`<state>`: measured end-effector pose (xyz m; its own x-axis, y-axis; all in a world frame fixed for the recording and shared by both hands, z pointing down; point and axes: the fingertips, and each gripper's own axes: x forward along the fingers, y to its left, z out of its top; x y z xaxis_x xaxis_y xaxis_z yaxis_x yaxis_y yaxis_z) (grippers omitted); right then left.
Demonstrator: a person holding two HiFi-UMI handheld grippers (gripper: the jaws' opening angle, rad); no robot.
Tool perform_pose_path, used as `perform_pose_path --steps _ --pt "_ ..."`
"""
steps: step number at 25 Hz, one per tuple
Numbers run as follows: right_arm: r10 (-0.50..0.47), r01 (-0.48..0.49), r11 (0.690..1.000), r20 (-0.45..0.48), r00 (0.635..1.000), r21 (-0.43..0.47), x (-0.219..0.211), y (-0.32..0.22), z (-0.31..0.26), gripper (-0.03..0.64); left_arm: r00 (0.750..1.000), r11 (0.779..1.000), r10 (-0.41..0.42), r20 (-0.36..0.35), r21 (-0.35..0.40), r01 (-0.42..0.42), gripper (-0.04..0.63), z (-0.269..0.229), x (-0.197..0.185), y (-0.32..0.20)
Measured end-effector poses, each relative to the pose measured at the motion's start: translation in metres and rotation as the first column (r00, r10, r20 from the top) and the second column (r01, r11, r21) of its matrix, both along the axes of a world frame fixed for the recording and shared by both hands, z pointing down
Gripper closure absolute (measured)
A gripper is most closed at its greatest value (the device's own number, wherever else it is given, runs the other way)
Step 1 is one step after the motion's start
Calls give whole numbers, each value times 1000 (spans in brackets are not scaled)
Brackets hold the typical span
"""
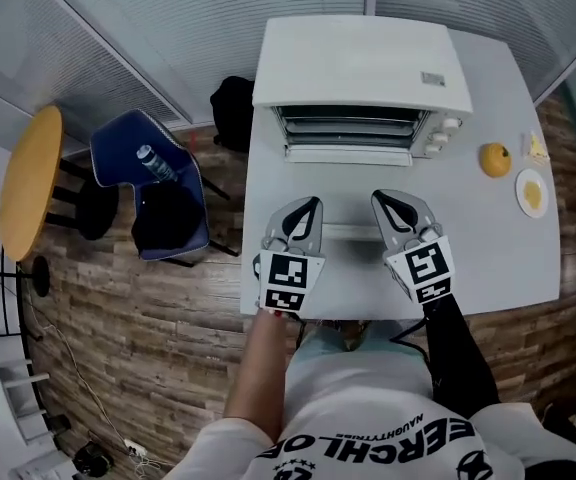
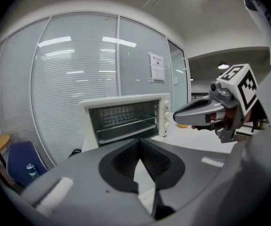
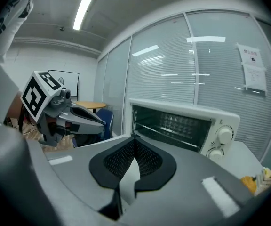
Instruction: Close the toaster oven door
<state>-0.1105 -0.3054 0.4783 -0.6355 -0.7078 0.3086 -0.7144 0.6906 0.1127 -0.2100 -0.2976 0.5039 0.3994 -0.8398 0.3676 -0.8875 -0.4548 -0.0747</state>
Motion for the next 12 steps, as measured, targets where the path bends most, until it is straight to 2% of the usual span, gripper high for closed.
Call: perform_pose_path --steps 3,8,10,12 --pt "2 -5 998 -38 999 -69 -10 12 35 614 999 995 38 -25 -90 -40 540 34 5 9" --pt "-3 -11 980 -66 998 -201 -14 35 95 614 994 975 79 -71 -204 -93 539 82 19 25" --pt "-13 -8 968 -79 997 -250 -14 45 117 614 990 961 116 -78 -244 -132 539 100 28 33" --pt "-30 2 955 -91 995 -297 -15 58 137 614 981 938 170 -96 -288 -191 539 116 40 45"
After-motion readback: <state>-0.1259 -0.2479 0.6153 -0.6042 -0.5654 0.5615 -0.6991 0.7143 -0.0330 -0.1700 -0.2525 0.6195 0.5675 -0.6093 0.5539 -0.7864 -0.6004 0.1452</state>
